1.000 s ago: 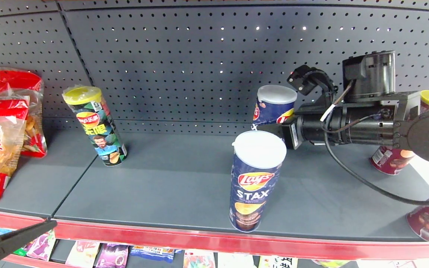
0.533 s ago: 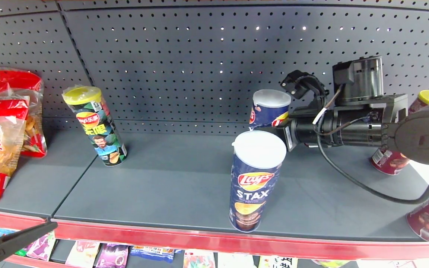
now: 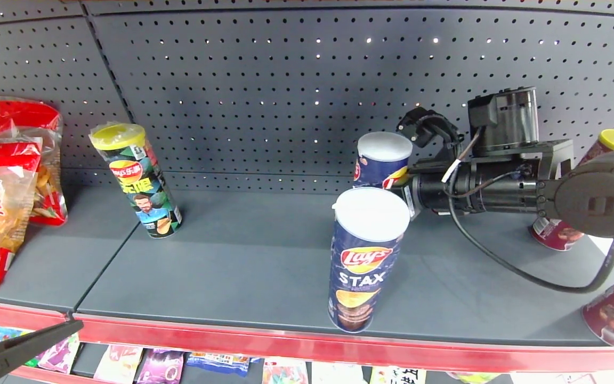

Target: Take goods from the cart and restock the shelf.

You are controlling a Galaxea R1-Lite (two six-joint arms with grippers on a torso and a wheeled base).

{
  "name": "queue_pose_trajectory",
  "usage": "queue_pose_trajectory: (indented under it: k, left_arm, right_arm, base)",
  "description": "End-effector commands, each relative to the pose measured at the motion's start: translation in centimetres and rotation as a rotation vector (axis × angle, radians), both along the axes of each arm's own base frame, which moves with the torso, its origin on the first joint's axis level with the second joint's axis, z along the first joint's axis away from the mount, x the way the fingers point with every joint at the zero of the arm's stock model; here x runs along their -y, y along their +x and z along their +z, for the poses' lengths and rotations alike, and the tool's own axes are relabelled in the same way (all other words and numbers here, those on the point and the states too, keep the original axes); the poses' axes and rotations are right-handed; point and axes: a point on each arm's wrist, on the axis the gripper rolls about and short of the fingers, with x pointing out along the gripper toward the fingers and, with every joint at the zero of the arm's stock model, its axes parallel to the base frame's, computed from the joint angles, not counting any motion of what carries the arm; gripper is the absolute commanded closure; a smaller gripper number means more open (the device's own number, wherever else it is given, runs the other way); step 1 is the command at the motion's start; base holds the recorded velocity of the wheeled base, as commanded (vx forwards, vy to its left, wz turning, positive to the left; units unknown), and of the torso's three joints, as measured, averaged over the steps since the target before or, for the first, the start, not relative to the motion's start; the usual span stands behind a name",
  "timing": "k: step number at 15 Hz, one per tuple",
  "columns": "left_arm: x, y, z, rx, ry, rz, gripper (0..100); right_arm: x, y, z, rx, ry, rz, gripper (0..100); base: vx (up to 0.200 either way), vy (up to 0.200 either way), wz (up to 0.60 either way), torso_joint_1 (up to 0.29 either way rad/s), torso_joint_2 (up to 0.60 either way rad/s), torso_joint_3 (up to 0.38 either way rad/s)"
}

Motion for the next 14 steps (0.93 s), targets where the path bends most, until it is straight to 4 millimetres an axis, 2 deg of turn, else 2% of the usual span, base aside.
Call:
queue_pose_trajectory:
  k: [1,7,10,14]
  left_arm:
    - [0.0,0.1,0.0,-0.004,0.002,0.0,0]
    - [0.1,0.1,-0.1,-0.012,0.006,-0.002,0]
    - [0.1,0.1,-0.3,-0.035,0.023,-0.002,0]
    - [0.6,1.1,-0.4,-0.069,0.077,-0.011,0]
  right_arm:
    - [0.4,-0.7,0.2,0.002,0.0,0.001,0]
    - [2.0,-3.2,0.4,-0.002,-0.008,-0.024,0]
    - [3.4,-5.6,0.1,-0.018,-0.014,-0.08,0]
    - [5.6,-8.9,-0.3,-0.017,-0.033,-0.176,0]
  base:
    - [0.0,0.0,0.0,0.0,0.0,0.0]
    - [0.0,0.0,0.0,0.0,0.0,0.0]
    - [0.0,0.0,0.0,0.0,0.0,0.0]
    - [0.0,0.0,0.0,0.0,0.0,0.0]
